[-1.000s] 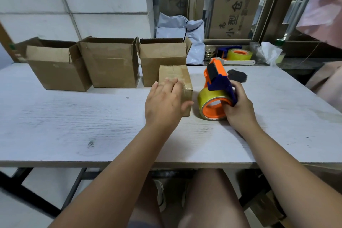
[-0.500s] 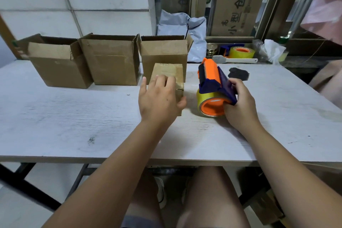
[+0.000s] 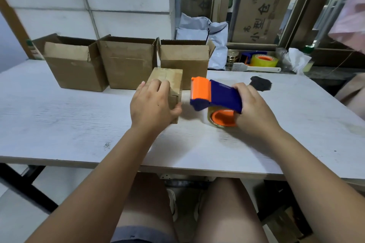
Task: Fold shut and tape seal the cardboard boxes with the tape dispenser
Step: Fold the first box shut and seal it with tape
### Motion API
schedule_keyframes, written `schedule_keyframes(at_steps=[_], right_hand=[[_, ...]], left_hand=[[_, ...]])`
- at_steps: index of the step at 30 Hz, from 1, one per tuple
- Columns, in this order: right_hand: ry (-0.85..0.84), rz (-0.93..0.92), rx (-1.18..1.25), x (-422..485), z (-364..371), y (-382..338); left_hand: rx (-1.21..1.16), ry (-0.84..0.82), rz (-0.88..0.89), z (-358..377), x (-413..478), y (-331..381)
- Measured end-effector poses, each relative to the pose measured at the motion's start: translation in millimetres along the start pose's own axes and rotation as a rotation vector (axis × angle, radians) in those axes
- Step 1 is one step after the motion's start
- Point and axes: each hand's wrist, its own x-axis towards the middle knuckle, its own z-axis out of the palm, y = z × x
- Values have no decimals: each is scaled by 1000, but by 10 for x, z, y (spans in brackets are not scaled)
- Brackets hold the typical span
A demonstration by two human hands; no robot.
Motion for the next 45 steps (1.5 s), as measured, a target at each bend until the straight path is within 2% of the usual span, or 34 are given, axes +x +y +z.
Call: schedule_keyframes(at_steps=[3,8,12,16,26,31,33,38,43,45], right_hand=[[-45,54,19,26,-41,-34],[-8,49,-123,42,-100,-82],[-10,88,126,52,-92,-49],[-49,113,200,41,-78,-29],[-218,60,-409,110,-238,-311],[-274,-20,-629,242,-390,-495],[-301,-41,-676,287,-428,-554],[-311,-114,-788,379,-486,-696],[-271,-213,-832,500,-522,-848],[-256,-261,-843,528,-535,-914]], left_hand=[[-17,5,-9,-21,-2,-12],[-25,30,0,-9,-17,-26],[-24,39,-1,-19,-20,-20],[-3,56,7,-25,-12,-18],[-6,-130,-76,-53,93,4],[45,-178,-13,-99,133,33],[86,-192,72,-113,142,29],[122,-382,184,-152,120,25],[55,-399,115,-158,128,132],[-20,-357,95,-98,122,167]])
